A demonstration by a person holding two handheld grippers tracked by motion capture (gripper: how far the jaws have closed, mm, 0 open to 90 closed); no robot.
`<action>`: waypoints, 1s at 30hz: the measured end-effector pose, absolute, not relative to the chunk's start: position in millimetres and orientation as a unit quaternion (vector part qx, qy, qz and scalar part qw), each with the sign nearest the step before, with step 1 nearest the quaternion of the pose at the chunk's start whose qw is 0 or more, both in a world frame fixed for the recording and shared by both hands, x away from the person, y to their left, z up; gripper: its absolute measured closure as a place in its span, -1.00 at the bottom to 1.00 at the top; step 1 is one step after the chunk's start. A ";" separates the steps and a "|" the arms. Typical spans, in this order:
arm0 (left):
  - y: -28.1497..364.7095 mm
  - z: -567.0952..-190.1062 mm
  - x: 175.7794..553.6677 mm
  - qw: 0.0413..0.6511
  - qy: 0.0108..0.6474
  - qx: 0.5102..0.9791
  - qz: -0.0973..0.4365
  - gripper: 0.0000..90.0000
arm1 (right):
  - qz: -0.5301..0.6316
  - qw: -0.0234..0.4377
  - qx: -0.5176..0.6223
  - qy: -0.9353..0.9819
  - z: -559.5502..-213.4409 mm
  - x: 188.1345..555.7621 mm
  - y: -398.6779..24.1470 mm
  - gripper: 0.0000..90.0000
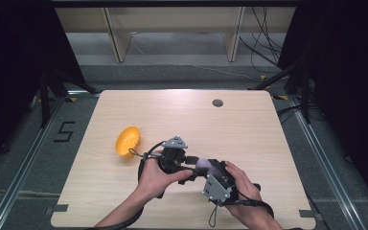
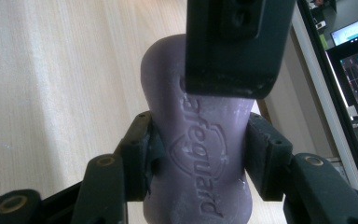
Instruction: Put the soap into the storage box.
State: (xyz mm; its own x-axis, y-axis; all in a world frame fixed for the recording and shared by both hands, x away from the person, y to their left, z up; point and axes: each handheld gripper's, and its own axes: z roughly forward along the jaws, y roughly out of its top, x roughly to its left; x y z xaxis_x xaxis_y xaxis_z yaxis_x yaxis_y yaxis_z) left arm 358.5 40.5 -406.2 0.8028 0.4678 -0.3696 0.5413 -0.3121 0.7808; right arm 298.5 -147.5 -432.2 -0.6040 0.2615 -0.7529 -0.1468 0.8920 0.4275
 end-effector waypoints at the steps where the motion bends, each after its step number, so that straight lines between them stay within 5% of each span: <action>1: 39.3 -406.9 358.3 0.496 0.313 0.809 -0.037 -0.08 | 0.228 0.444 0.027 0.866 -432.0 299.0 -148.0 0.11; 30: 30.1 -418.0 369.0 0.500 0.330 0.797 -0.082 0.15 | 0.234 0.446 0.026 0.864 -430.0 296.4 -145.2 0.11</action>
